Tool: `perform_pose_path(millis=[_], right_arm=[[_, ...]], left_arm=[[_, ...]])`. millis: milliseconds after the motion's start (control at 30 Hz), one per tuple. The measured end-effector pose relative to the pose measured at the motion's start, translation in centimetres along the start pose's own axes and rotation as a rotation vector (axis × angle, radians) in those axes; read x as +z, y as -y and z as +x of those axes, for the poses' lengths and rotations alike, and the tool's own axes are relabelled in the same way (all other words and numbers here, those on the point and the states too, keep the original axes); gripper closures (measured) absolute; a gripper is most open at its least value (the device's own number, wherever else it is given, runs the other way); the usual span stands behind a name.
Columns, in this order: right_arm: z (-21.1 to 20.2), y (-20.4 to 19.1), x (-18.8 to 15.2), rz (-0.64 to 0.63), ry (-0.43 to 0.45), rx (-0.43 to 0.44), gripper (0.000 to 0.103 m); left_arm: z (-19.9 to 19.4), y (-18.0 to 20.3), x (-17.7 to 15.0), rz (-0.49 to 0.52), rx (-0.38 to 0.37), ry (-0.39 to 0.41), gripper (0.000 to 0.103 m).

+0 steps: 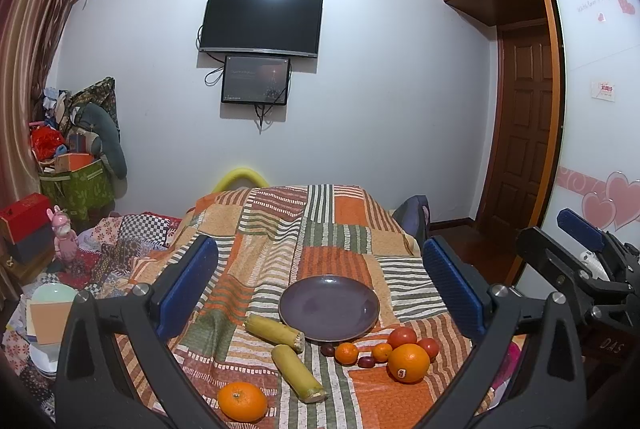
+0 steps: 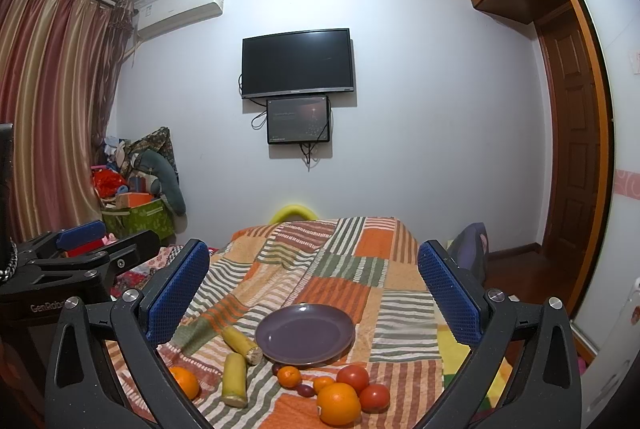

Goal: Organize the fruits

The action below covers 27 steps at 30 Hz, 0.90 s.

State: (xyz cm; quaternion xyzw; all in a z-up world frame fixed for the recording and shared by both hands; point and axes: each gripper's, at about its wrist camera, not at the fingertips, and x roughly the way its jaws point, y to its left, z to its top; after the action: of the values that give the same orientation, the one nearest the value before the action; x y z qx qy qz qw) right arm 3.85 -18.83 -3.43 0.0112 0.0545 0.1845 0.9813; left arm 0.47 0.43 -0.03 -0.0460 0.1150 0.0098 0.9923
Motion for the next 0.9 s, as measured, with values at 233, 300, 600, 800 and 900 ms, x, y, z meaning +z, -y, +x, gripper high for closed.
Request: perform_pose_path(millis=[233, 300, 600, 800, 900], right_arm=[[0.0, 0.02, -0.04, 0.002, -0.001, 0.001, 0.0], [0.03, 0.07, -0.03, 0.002, -0.002, 0.002, 0.0], [0.1, 0.16, -0.15, 0.007, -0.013, 0.01, 0.0], [0.29, 0.38, -0.1, 0.009, -0.026, 0.02, 0.0], [0.49, 0.45, -0.15, 0.015, -0.039, 0.033, 0.0]], left_arm=[[0.01, 0.02, 0.02, 0.0, -0.001, 0.0, 0.0], [0.0, 0.02, 0.02, 0.0, 0.001, 0.0, 0.0], [0.17, 0.03, 0.01, 0.001, -0.002, -0.003, 0.0], [0.29, 0.06, -0.07, 0.007, -0.005, -0.003, 0.0], [0.43, 0.19, -0.33, 0.023, -0.004, -0.005, 0.0]])
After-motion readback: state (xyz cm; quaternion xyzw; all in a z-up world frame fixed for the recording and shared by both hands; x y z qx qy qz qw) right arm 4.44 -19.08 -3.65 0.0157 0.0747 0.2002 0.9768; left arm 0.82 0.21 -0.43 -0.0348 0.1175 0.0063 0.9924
